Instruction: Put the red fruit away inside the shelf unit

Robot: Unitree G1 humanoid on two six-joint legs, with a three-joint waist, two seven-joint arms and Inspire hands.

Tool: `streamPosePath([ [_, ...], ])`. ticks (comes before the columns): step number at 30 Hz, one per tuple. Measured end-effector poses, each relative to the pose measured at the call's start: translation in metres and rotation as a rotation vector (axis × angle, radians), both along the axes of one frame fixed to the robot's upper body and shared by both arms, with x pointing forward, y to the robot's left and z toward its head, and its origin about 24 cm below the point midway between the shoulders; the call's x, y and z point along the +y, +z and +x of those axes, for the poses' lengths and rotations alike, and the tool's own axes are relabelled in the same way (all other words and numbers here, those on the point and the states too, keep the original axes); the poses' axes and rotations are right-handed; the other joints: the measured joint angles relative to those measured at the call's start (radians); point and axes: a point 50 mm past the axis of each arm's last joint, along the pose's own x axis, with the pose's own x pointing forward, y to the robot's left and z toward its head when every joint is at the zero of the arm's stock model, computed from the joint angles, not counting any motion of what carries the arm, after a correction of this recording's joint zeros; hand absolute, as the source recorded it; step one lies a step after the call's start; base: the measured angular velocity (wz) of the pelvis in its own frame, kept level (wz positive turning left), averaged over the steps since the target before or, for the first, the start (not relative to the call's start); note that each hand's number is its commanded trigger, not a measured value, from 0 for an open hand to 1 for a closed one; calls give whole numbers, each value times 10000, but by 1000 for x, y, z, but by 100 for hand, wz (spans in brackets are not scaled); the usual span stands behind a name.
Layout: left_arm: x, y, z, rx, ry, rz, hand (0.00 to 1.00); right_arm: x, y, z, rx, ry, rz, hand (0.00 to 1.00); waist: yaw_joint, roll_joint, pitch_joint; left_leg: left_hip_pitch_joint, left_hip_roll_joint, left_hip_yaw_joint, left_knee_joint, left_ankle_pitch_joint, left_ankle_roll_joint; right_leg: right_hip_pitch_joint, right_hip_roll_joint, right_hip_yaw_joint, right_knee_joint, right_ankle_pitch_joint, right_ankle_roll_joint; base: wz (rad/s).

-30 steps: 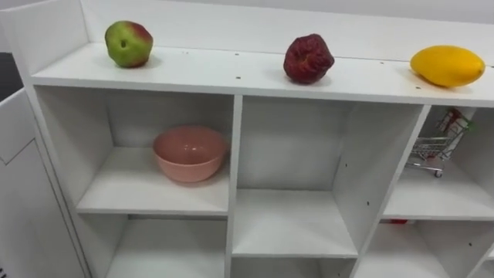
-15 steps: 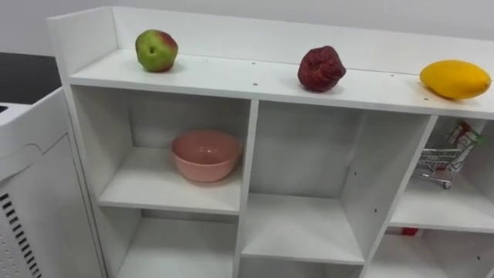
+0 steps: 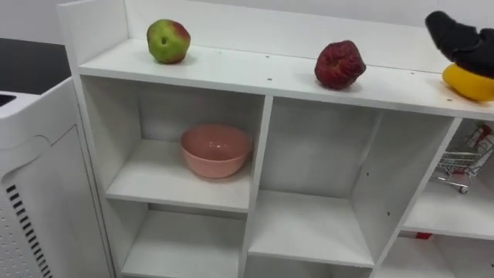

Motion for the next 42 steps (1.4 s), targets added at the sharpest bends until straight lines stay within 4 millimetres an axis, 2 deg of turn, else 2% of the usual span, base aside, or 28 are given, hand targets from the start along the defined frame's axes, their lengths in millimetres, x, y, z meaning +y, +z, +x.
streamPosePath([
  [4,1,1,1,121,-234,149,0,-3,3,11,422,421,-120,0,103,9,3,-11,1,-30,24,0,0,30,2,-47,-2,0,0,4],
  [8,3,2,2,79,-279,220,0,-10,-4,20,1126,1015,329,0,99,14,-2,-133,-4,-203,141,0,0,23,-1,-99,0,3,-5,8],
  [14,5,3,0,119,-257,257,0,-12,-6,25,1745,1335,-27,0,165,58,-37,-131,-1,-224,205,0,-1,44,1,-97,11,9,-17,1],
  [16,6,3,-4,209,-235,275,0,-10,-8,27,1979,1473,-384,0,166,32,-43,-120,-1,-224,216,0,-1,55,0,-94,21,11,-19,0],
  [21,12,4,-7,376,-238,397,0,-6,-17,33,2716,1981,-911,0,178,-251,-33,-144,5,-246,279,2,-5,80,1,-135,16,21,-34,1],
  [23,13,4,-6,509,-246,338,0,-4,-19,34,2940,2152,-1029,0,170,-290,-42,-162,7,-268,292,0,-6,82,1,-156,15,33,-44,2],
  [27,15,4,-7,745,-217,295,0,2,-25,37,3388,2755,-1332,0,193,-256,-19,-177,8,-361,295,-2,-7,144,6,-232,9,37,-43,6],
  [34,17,5,-1,642,-293,344,0,-2,-27,45,3872,3105,-1286,0,337,-223,0,-248,4,-396,292,-1,-7,117,5,-248,-1,38,-43,1],
  [41,17,3,2,776,-297,330,0,-5,-45,53,4773,3407,-1255,0,382,-248,-18,-288,0,-454,302,2,-8,57,3,-264,-7,38,-43,2],
  [42,17,3,1,807,-291,331,0,-5,-46,53,4824,3440,-1294,21,384,-252,-21,-294,-3,-457,303,4,-8,52,-2,-284,-6,38,-43,0],
])
